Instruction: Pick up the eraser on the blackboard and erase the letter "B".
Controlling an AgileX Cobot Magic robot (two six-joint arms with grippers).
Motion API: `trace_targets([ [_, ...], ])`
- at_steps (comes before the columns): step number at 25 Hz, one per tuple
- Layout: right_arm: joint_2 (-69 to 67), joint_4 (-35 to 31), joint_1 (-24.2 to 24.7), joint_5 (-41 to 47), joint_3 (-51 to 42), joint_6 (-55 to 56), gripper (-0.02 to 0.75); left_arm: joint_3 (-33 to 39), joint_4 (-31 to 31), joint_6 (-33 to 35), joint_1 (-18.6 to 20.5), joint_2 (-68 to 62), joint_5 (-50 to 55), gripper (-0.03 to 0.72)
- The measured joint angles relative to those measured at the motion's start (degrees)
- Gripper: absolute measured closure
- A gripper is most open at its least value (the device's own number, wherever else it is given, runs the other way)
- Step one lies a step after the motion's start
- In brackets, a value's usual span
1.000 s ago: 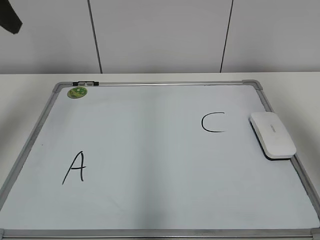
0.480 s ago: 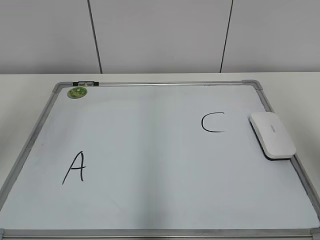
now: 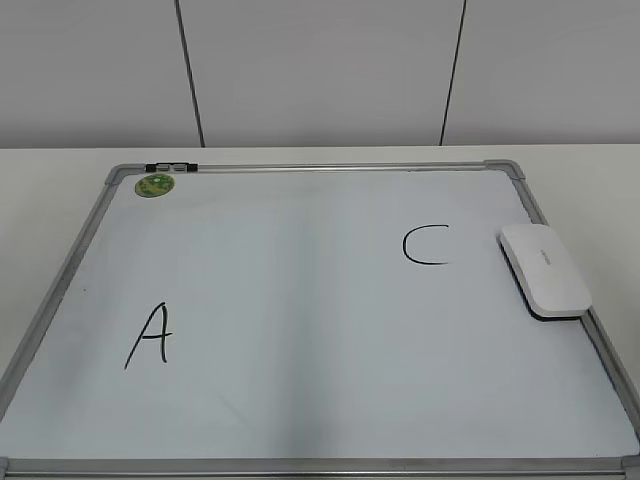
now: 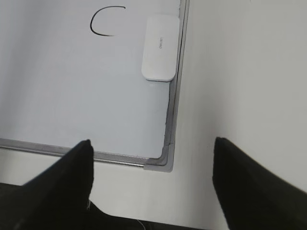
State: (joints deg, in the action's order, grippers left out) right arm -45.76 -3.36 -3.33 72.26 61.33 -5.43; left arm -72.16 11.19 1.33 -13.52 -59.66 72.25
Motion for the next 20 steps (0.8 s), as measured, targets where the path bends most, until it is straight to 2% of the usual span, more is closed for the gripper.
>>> trace_targets([
  [10, 11.8, -0.5, 0.0, 0.0, -10.5, 0.0, 0.146, 18.7, -4.3, -0.5, 0.0, 14.8, 0.0, 0.15],
  [20, 25.5, -1.0, 0.0, 0.0, -24.2, 0.0, 0.146, 27.2, -10.7, -1.3, 0.0, 27.1, 0.0, 0.16],
])
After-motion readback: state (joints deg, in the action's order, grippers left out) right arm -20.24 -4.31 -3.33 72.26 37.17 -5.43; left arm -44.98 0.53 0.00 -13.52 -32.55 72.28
